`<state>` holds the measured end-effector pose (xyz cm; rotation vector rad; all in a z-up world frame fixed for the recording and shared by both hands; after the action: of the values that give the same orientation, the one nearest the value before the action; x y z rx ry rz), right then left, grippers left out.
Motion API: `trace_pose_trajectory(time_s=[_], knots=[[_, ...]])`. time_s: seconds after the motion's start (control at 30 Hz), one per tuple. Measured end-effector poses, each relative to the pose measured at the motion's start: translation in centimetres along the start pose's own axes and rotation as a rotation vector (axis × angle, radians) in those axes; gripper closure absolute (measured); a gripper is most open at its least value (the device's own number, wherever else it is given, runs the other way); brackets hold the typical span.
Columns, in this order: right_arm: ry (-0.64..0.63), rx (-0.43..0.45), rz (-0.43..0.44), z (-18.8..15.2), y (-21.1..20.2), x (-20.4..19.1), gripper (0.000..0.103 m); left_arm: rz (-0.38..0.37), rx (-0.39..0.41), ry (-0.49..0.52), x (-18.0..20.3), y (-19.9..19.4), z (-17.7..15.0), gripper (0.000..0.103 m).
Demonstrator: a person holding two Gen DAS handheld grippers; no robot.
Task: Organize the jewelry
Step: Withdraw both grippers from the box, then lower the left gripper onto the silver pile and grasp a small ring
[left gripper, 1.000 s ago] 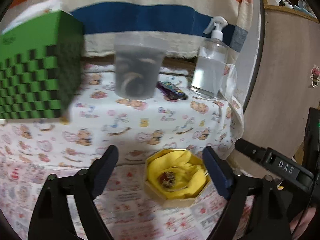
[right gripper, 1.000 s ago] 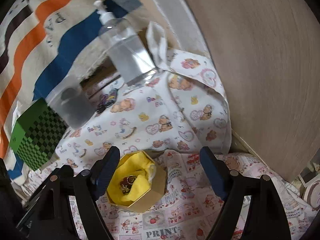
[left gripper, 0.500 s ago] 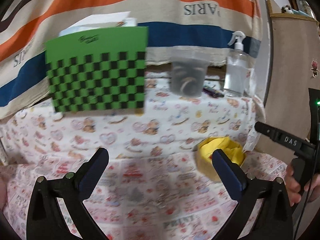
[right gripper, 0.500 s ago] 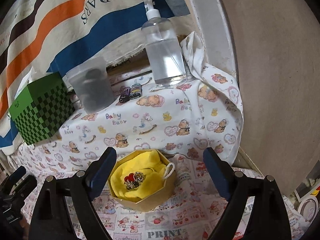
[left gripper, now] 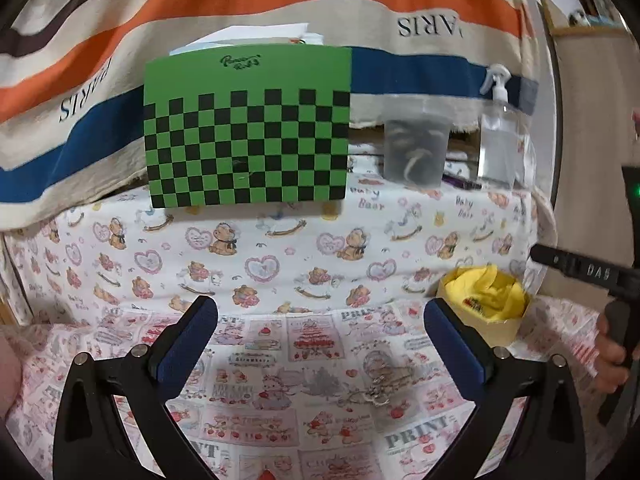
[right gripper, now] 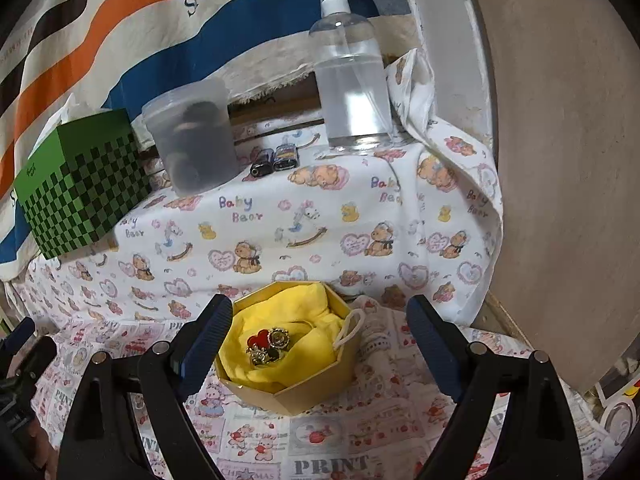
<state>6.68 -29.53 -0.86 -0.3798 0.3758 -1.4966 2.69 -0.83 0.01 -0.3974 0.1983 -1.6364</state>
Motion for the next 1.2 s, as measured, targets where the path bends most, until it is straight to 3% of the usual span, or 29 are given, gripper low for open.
trace_pose_trajectory(time_s=[0.27,0.47,0.57,0.6,0.67,0.77,0.87,0.93,1.1,1.2], knots=[[-0.068,0.008,-0.007,-0.3,-0.1,-1.5,0.013,-0.009,0.083,0.04,1.1,-1.3,-0.9,0.001],[-0.073,0.003,-0.01,-0.5,-0.1,-1.8,0.013,0.012,-0.002,-0.005,0.4,0.2,-0.7,0.001],[-0.067,-0.008,-0.01,-0.5,0.2,-1.7,0.013,0.048,-0.106,-0.029,-0.1,2.0,-0.9,0.001],[-0.065,-0.01,-0.009,-0.5,0.2,-1.6,0.013,0.025,-0.149,-0.05,-0.4,2.6,-0.9,0.001],[-0.065,-0.01,-0.014,-0.5,0.2,-1.6,0.013,-0.029,-0.206,-0.089,-0.9,3.2,-1.2,0.007],[-0.069,-0.017,-0.02,-0.4,0.3,-1.6,0.013,-0.062,-0.308,-0.09,-0.5,4.1,-1.4,0.026],[-0.078,-0.035,-0.044,-0.5,0.5,-1.6,0.013,-0.165,-0.411,-0.126,-0.2,4.6,-1.9,0.034],[-0.085,-0.053,-0.06,-0.5,0.8,-1.6,0.013,-0.217,-0.48,-0.157,0.0,5.1,-2.2,0.048],[-0.066,-0.024,-0.065,-0.2,0.2,-1.2,0.013,-0.179,-0.563,-0.138,1.3,6.1,-3.2,0.057],[-0.065,-0.024,-0.069,-0.1,0.1,-1.1,0.013,-0.171,-0.616,-0.125,2.3,6.7,-3.7,0.068]])
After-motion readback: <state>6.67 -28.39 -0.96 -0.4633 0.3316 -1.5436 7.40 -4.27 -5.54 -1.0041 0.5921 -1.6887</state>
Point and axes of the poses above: each gripper's, at about its wrist camera, not at the fingertips, and y roughly the way its jaws point, x to its right, z to its top, the point moved 1 cm from there along y, roughly the way its jaws point, and after that the axes turned 9 degrees about -y, right-handed, at the moved point
